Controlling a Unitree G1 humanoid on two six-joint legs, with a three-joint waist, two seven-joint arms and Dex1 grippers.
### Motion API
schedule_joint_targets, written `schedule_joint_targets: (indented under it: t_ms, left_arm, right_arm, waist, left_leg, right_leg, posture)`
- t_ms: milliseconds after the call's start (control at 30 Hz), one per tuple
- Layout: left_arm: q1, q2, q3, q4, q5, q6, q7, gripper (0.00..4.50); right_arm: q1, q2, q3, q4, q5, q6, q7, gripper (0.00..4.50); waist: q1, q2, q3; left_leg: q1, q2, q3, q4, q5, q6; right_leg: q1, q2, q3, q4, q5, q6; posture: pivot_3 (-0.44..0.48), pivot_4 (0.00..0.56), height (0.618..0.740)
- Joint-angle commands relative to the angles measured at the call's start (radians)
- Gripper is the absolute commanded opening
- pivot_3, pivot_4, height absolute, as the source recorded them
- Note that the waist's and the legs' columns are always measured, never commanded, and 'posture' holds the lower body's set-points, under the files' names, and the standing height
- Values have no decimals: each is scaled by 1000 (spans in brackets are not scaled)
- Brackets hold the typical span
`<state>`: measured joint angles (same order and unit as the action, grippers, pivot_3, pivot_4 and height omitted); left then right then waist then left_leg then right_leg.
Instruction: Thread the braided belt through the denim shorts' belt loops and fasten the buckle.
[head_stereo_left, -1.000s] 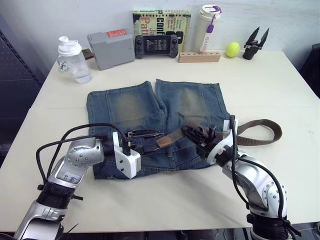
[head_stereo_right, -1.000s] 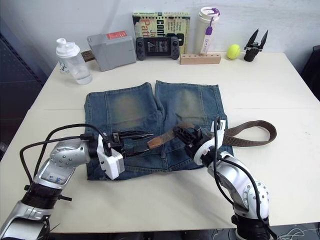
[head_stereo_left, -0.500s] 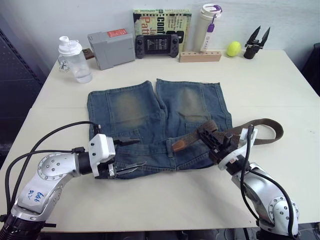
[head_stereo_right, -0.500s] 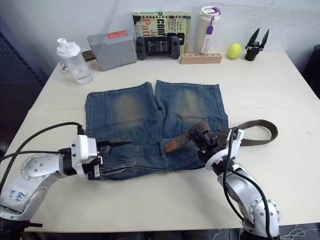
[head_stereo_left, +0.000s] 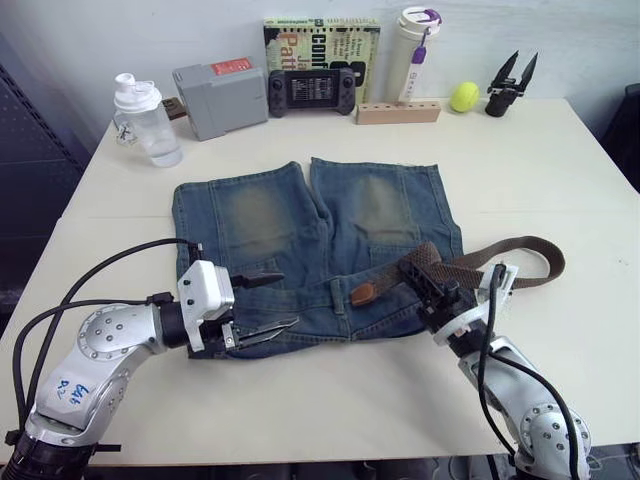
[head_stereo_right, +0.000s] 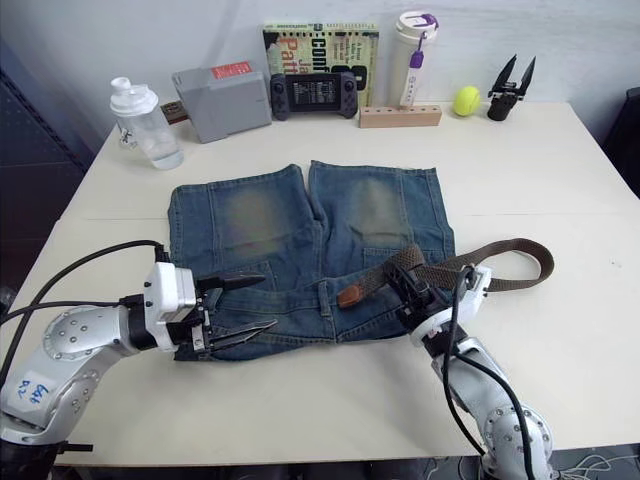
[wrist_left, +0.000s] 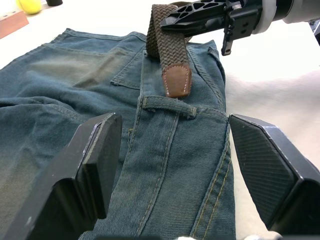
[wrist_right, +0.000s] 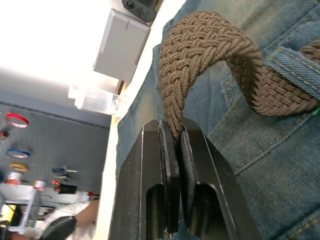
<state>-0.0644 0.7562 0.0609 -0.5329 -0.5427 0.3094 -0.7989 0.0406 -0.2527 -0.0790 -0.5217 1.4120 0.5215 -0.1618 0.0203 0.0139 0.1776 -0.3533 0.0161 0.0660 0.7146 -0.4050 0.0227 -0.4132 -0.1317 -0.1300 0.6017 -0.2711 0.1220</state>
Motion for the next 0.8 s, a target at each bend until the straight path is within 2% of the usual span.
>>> schedule_joint_targets:
  t_ms: [33, 333, 467, 600, 800]
  left_arm:
    - [-10, -8, 23, -20, 10, 1, 10, 3729]
    - [-10, -10, 17, -15, 34, -8, 0, 3729]
    - [-1, -4, 21, -12, 42, -13, -12, 3729]
    - [12, 2, 34, -7, 48, -11, -22, 3729]
    - [53, 15, 89, -8, 45, 3, -16, 3729]
  right_arm:
    - [-32, 36, 85, 7, -116, 5, 67, 0]
    - [-85, 40, 146, 52, -286, 41, 142, 0]
    - [-99, 76, 130, 81, -260, 49, 132, 0]
    - [-118, 106, 122, 68, -273, 26, 197, 0]
    - [-107, 122, 147, 49, -299, 43, 206, 0]
  waist:
    - [-1, 1, 0]
    - [-11, 1, 0]
    - [-24, 1, 0]
    - [-24, 1, 1]
    - [-25, 2, 1]
  left_leg:
    - [0, 0, 0, 0, 0, 0]
    - [0, 0, 0, -1, 0, 0]
    - [0, 0, 0, -1, 0, -1]
    - [1, 1, 0, -2, 0, -1]
    - [0, 1, 0, -2, 0, -1]
  right_leg:
    - [0, 0, 0, 0, 0, 0]
    - [0, 1, 0, 0, 0, 0]
    - [0, 1, 0, 0, 0, -1]
    - [-1, 1, -1, 0, -1, -1]
    - [-1, 1, -1, 0, -1, -1]
  posture:
    - [0, 150, 731]
    - [0, 150, 731]
    - [0, 150, 731]
    - [0, 150, 731]
    - [0, 150, 731]
